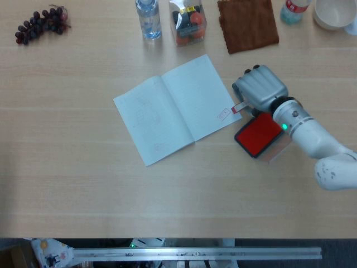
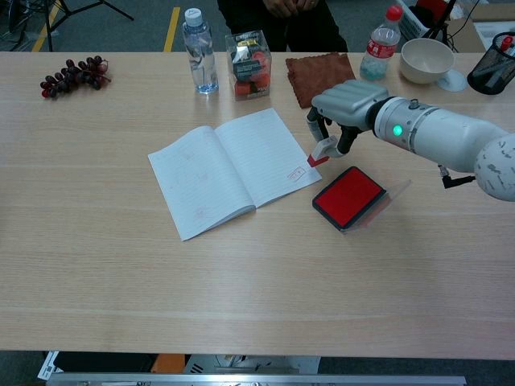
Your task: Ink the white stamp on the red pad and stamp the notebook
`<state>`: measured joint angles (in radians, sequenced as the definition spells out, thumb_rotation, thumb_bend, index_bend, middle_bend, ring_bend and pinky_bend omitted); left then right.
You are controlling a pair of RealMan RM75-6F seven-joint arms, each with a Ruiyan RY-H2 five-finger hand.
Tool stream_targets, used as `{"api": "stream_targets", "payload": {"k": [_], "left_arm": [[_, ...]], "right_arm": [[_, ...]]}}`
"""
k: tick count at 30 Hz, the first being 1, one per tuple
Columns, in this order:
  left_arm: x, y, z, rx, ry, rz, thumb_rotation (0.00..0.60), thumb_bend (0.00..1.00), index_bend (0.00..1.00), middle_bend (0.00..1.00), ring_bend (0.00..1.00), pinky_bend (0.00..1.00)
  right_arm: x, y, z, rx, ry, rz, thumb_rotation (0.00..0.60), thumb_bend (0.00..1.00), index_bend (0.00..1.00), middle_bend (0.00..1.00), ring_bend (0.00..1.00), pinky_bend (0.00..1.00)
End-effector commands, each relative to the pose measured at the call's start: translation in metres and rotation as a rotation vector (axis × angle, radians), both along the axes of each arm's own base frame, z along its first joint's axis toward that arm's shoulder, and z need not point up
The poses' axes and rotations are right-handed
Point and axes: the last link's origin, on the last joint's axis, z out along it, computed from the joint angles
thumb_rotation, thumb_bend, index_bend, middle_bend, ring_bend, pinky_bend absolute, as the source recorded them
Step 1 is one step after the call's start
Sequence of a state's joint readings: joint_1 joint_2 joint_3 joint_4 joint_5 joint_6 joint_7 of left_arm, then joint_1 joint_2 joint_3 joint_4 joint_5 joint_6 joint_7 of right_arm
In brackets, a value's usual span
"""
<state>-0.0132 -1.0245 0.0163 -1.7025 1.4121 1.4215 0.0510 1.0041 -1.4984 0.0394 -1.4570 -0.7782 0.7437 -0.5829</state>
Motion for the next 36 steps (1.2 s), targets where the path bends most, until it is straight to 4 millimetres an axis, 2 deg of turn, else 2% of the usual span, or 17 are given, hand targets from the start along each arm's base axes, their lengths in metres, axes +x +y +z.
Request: {"api": "stream_targets", "payload": {"k": [1,8,20,36], "left_arm": [[-0.001,0.0,0.001,0.001,0.0,0.003,0.6,0.31,0.23,0.16,0.18,0.22],[-0.003,-0.002,0.003,0.001,0.001,0.014,0.6,0.31,0.23,0.16,0.18,0.22],[-0.004,-0.002,0.004,-0.003,0.005,0.022,0.6,0.31,0.23,0.16,0.18,0.22],[-0.007,-0.004,0.004,-0.005,0.004,0.032,0.6,0.31,0.23,0.15,0.18,0.22]], "right_arm": [[0.011,-0.008,-0.015,-0.002,0.005,0.003,0.6,0.35,0.75,0.52,0.34,0.32],[0.025,-0.018,-0.035,-0.004,0.025,0.008,0.6,0.35,0.75,0.52,0.35,0.32],[0.037,-0.023,-0.055,0.009,0.054,0.01,0.6,0.35,0.76,0.52,0.35,0.32],[0.041,-0.025,-0.065,-0.008,0.093,0.028,0.6,0.35,0.77,0.53,0.35,0.32]]}}
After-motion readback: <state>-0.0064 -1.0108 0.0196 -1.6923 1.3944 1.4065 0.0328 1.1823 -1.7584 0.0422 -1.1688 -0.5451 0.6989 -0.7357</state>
